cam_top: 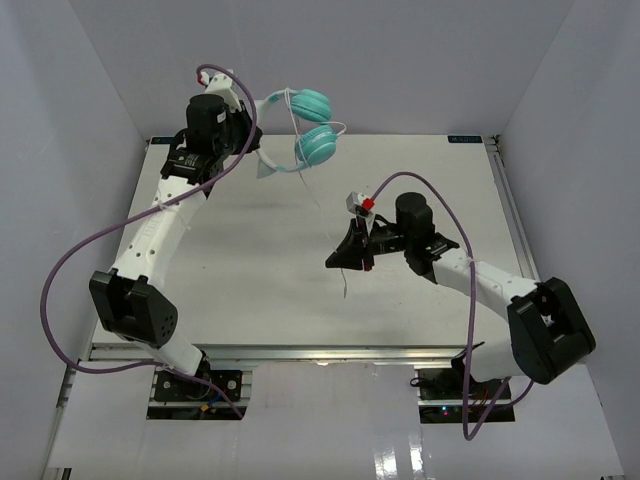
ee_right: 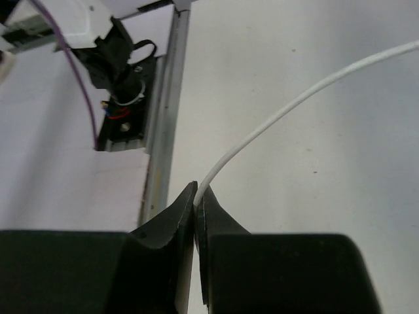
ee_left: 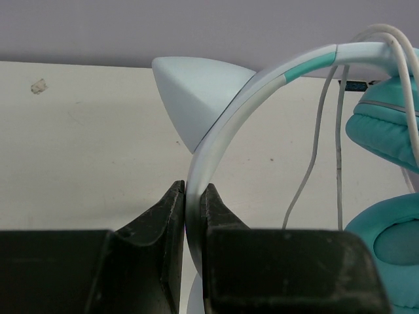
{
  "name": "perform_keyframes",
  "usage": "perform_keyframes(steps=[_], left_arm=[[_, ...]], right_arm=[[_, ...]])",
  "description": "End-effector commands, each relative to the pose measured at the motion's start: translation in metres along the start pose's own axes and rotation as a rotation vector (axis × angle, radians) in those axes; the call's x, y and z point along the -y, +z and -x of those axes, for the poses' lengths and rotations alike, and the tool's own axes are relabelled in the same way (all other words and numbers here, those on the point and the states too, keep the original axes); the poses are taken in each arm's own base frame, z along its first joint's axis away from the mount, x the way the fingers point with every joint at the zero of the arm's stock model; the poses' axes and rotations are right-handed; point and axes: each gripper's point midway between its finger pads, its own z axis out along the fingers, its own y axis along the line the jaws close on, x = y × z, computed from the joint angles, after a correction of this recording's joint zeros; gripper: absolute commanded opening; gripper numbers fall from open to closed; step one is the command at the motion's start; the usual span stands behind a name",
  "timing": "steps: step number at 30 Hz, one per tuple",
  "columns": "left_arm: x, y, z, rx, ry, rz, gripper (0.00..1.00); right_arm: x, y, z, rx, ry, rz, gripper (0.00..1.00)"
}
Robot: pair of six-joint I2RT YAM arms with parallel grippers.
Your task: Wrap the headphones
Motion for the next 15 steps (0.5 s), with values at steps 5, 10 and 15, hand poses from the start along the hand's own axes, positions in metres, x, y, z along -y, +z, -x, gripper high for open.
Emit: perform_keyframes(steps=[5, 10, 15], left_arm=[[-0.033, 0.024, -0.052, -0.066, 0.063, 0.1, 0.0], [-0.035, 0.037, -0.112, -0.19, 0.087, 0.085, 0.0], [-0.027, 0.042, -0.156, -0.272, 0.118, 0.058, 0.0]], right_arm=[[0.027, -0.03, 0.014, -0.41, -0.392, -0.352, 0.08], [0.038, -0.042, 0.065, -0.526, -0.652, -0.494, 0.08], [0.041, -0.035, 0.116, -0.58, -0.963, -0.593, 0.08]])
